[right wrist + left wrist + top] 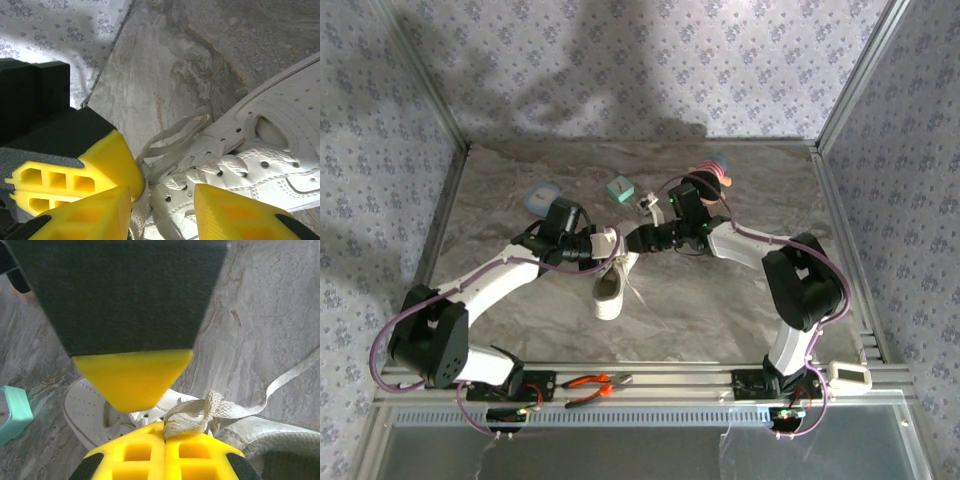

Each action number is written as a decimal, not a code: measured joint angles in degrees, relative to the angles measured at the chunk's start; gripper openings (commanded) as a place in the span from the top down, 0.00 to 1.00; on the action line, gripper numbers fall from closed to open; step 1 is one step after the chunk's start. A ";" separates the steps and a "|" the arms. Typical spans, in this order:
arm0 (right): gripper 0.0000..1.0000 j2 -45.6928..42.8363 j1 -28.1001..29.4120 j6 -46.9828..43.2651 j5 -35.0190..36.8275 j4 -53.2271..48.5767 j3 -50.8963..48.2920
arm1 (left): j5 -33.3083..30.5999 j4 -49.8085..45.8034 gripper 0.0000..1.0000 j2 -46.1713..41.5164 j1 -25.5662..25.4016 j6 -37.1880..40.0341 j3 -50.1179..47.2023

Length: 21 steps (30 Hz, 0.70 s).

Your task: Tie the shoes

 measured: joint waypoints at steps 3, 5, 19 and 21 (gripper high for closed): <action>0.62 0.39 0.24 0.11 -0.52 0.00 0.00 | -0.13 0.00 1.00 0.00 0.00 0.00 0.00; 0.62 0.57 0.33 0.26 -0.76 0.00 0.00 | -0.15 0.07 1.00 0.00 0.00 0.00 0.00; 0.60 1.38 0.59 0.44 -1.68 0.90 0.00 | -0.59 0.07 1.00 0.02 0.00 -0.04 0.00; 0.60 1.40 0.59 0.44 -1.77 0.96 0.00 | -0.57 -0.02 1.00 0.02 0.00 -0.17 0.00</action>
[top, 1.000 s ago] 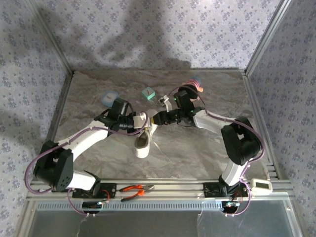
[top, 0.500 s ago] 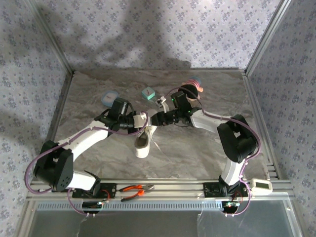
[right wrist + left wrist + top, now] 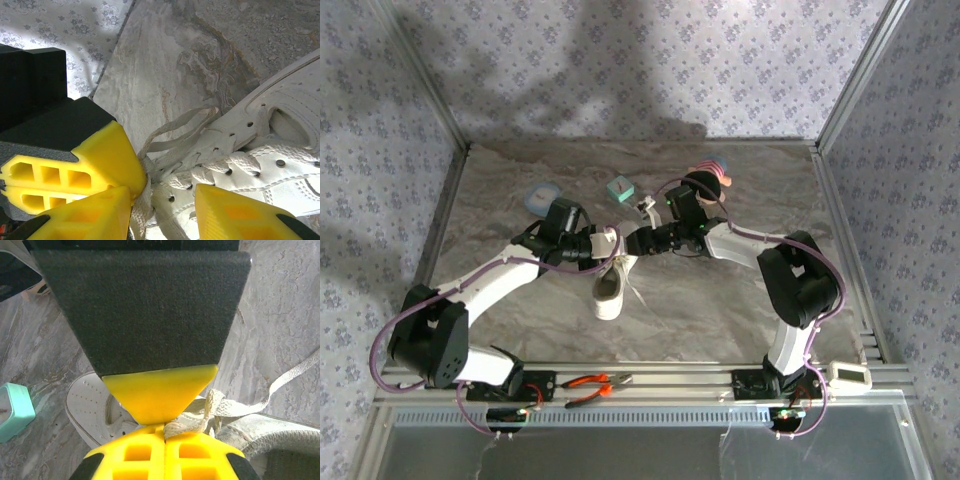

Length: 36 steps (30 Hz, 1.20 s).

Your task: Tie the shoes

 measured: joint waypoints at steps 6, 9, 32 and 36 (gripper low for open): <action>0.61 0.26 0.00 0.00 -0.44 0.26 0.00 | -0.04 -0.02 1.00 0.00 0.00 -0.26 0.00; 0.69 0.55 0.00 0.04 -0.98 0.44 0.00 | -0.26 -0.04 1.00 0.00 0.00 -0.44 -0.17; 0.95 -0.22 -0.50 -1.09 -0.31 0.33 -0.76 | -1.07 1.51 1.00 -0.81 0.00 -0.85 -1.46; 0.80 -0.26 -0.50 -1.73 -0.37 0.46 -1.44 | -1.07 1.49 1.00 -0.83 0.00 -0.85 -1.46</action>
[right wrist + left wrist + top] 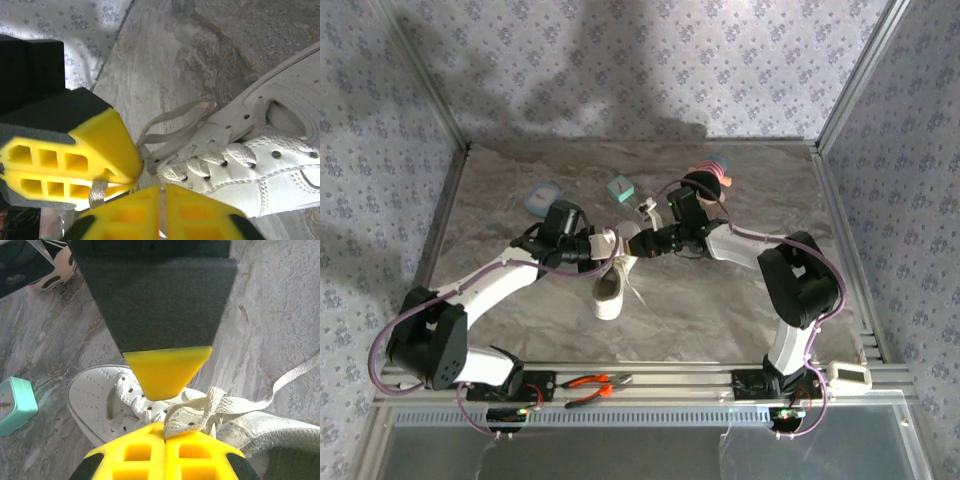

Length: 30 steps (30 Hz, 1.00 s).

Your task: Tie the shoes

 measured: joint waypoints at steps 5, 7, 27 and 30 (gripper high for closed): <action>0.69 -0.15 0.00 -0.90 -0.46 0.57 -0.55 | 0.00 -0.02 1.00 0.00 0.00 0.02 0.00; 0.67 -0.33 0.00 -1.11 -0.72 1.16 -0.87 | 0.00 -0.04 1.00 0.00 0.00 0.02 0.00; 0.63 0.70 0.02 -1.53 -3.69 2.80 -1.14 | 0.04 -0.24 1.00 -0.28 0.00 0.04 0.00; 0.62 1.11 0.02 -1.55 -3.85 2.64 -1.11 | 0.22 -0.24 1.00 -0.28 0.00 0.02 0.02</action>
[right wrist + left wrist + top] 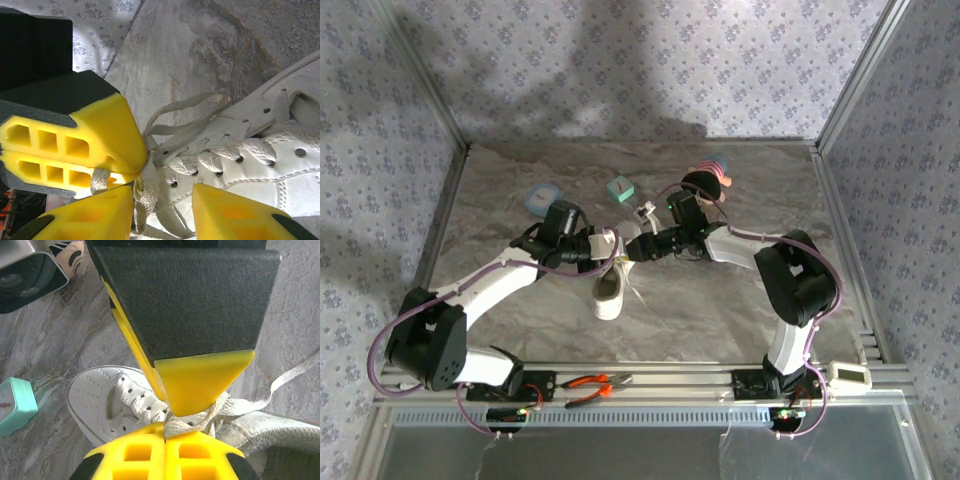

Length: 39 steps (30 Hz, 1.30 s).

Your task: Tie the shoes

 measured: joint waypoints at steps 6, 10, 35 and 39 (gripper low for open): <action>0.54 0.59 0.11 -0.39 -0.59 -0.26 0.74 | 0.00 -0.02 1.00 0.00 0.00 0.02 0.00; 0.53 0.81 0.31 -0.61 -0.72 -0.48 1.16 | 0.00 -0.02 1.00 0.00 0.00 0.02 0.00; 1.00 -1.70 -1.97 -3.21 3.52 -1.16 0.09 | -0.20 -1.55 0.80 -0.96 0.00 0.66 0.00; 1.00 -1.79 -1.66 -4.70 4.22 -2.54 0.39 | -0.37 -1.97 0.57 -1.49 0.00 0.76 0.00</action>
